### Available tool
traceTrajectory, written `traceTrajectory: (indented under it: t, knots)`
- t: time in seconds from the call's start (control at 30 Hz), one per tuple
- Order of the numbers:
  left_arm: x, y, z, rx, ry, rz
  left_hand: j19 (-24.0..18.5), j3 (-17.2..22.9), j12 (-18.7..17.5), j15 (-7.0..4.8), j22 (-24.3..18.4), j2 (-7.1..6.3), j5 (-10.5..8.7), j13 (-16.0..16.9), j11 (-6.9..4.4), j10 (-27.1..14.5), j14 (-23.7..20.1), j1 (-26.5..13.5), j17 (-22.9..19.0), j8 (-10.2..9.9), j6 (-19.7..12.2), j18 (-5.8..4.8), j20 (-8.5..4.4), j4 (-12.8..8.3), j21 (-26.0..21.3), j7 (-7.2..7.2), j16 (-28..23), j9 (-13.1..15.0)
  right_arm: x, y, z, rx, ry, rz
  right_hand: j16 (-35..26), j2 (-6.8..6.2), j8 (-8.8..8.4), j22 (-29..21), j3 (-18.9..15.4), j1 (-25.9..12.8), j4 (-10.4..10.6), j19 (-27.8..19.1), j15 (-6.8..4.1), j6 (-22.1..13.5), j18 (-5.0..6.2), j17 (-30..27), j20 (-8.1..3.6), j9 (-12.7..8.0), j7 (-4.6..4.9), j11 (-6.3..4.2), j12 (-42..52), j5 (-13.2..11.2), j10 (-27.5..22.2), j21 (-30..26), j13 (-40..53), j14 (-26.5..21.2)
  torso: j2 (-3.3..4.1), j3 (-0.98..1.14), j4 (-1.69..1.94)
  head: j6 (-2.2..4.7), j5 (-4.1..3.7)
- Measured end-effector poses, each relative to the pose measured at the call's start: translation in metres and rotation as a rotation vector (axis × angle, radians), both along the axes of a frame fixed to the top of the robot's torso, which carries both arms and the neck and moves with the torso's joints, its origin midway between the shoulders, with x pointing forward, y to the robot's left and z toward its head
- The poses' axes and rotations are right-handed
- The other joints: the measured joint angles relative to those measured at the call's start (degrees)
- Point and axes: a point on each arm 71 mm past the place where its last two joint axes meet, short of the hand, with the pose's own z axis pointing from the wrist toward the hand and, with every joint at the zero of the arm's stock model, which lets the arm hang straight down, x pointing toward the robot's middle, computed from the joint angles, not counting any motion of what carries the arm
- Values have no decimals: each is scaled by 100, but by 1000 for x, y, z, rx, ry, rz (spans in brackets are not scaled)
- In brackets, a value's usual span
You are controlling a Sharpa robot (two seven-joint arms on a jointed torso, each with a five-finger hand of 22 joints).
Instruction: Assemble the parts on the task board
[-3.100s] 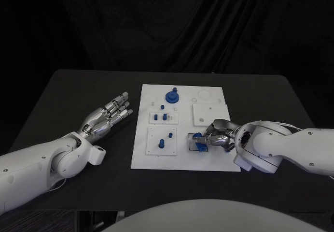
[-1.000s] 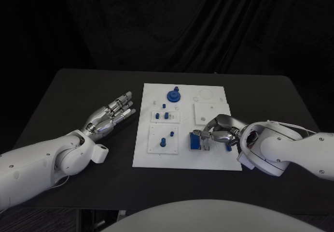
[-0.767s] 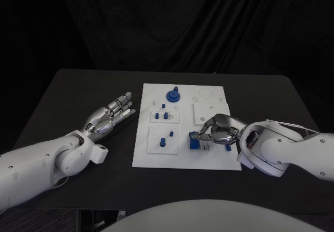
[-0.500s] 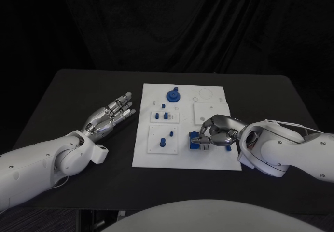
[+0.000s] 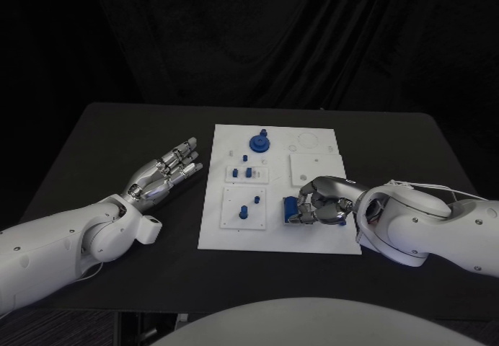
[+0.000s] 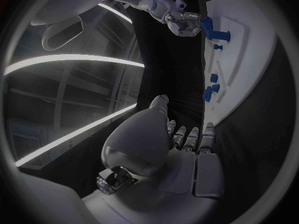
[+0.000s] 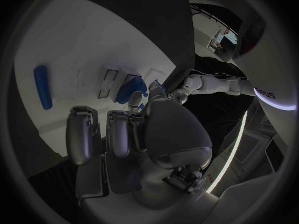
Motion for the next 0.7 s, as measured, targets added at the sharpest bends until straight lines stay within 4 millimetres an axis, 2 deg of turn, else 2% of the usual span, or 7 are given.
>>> traceTrajectory:
  t: [0.27, 0.7]
  knots:
    - [0, 0, 0, 0, 1, 0, 0, 0, 0, 0, 0, 0, 0, 0, 0, 0, 0, 0, -2, 0, 0, 0, 0, 0, 0, 0, 0, 0, 1, -1, 0, -4, -19, 6, 0, 101, 0, -1, 81, 213, -80, -20, -41, -12, -1, 0, -20, 25, -12, -40, 0, 25, 0, 0, 1, 1, 7, 0, 2, 0, -1]
    - [0, 0, -1, -1, 2, -2, 0, 3, 0, 0, 0, 0, 0, 1, 0, 0, 0, 0, -1, 0, 0, 0, 0, -3, 0, 0, 0, 0, 2, 2, 2, -2, -50, 34, 0, 119, 0, -1, 142, 407, -222, 0, -41, -21, 0, 0, -40, 18, -21, -39, 2, 25, -1, 0, 11, 1, 9, -1, -5, 0, 18]
